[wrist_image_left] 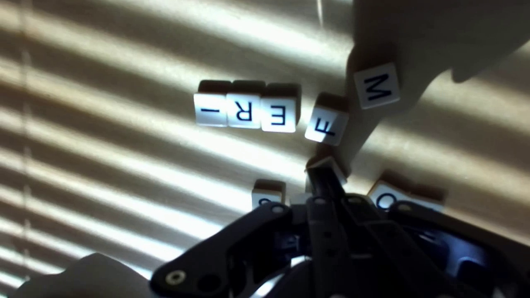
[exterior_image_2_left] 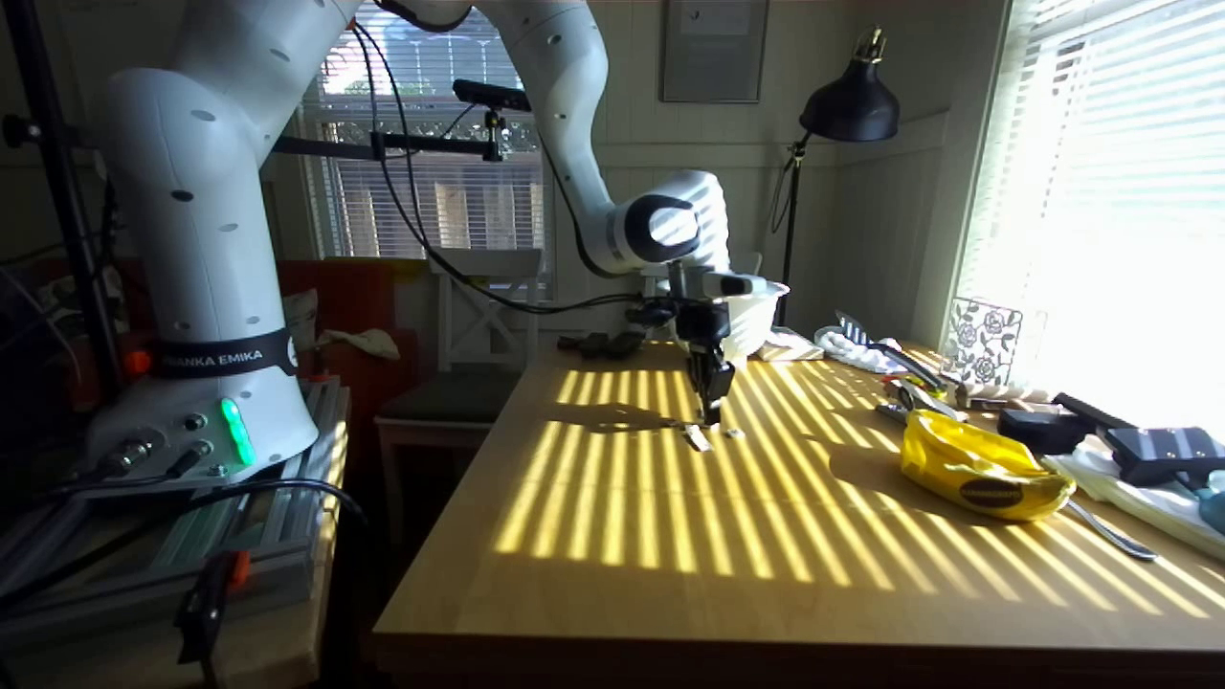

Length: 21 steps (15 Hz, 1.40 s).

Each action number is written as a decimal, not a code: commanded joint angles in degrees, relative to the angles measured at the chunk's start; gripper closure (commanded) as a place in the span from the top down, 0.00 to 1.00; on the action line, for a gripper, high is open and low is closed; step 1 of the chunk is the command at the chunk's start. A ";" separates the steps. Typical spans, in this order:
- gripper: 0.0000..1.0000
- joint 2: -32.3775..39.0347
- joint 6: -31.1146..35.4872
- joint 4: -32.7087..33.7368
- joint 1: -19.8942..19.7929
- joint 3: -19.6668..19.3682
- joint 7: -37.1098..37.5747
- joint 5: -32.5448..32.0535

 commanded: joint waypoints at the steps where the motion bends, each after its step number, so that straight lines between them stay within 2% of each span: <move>1: 0.00 1.63 2.73 0.41 1.00 -1.22 -0.64 -2.47; 8: 0.00 1.77 4.15 0.06 0.51 -0.43 -4.52 -2.36; 12: 0.00 -2.11 -1.16 -0.69 -5.97 5.73 -10.34 3.59; 15: 0.00 -4.06 -4.73 -1.02 -9.42 7.92 -12.55 6.70; 18: 0.00 -5.00 -6.02 -0.70 -10.55 7.28 -11.11 7.93; 21: 0.00 -5.00 -7.56 -0.03 -9.61 6.18 -4.79 10.50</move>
